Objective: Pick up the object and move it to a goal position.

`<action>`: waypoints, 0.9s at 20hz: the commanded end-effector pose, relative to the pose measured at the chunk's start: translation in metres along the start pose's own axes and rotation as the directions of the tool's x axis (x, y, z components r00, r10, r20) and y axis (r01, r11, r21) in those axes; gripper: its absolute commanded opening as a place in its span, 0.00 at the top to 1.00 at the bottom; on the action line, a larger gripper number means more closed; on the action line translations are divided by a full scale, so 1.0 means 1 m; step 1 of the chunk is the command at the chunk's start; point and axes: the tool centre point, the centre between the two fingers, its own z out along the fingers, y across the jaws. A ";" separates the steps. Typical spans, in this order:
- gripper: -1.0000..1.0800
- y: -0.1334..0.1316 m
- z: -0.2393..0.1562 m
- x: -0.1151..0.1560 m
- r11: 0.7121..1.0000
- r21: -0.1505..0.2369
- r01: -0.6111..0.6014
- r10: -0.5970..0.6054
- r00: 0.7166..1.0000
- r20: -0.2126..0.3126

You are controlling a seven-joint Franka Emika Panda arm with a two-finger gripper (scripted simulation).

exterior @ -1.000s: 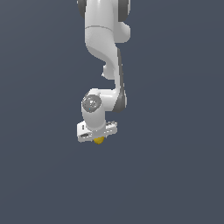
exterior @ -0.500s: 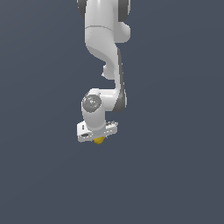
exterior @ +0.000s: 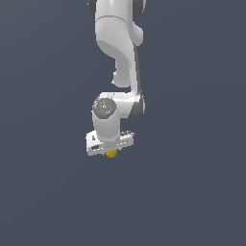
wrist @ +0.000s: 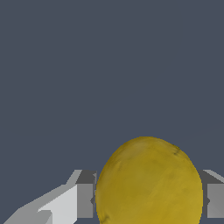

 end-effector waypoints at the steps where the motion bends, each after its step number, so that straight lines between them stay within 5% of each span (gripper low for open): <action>1: 1.00 -0.006 -0.018 0.009 1.000 -0.001 0.000 0.000 1.000 -0.002; 18: 1.00 -0.054 -0.161 0.083 1.000 -0.001 0.000 0.000 1.000 -0.002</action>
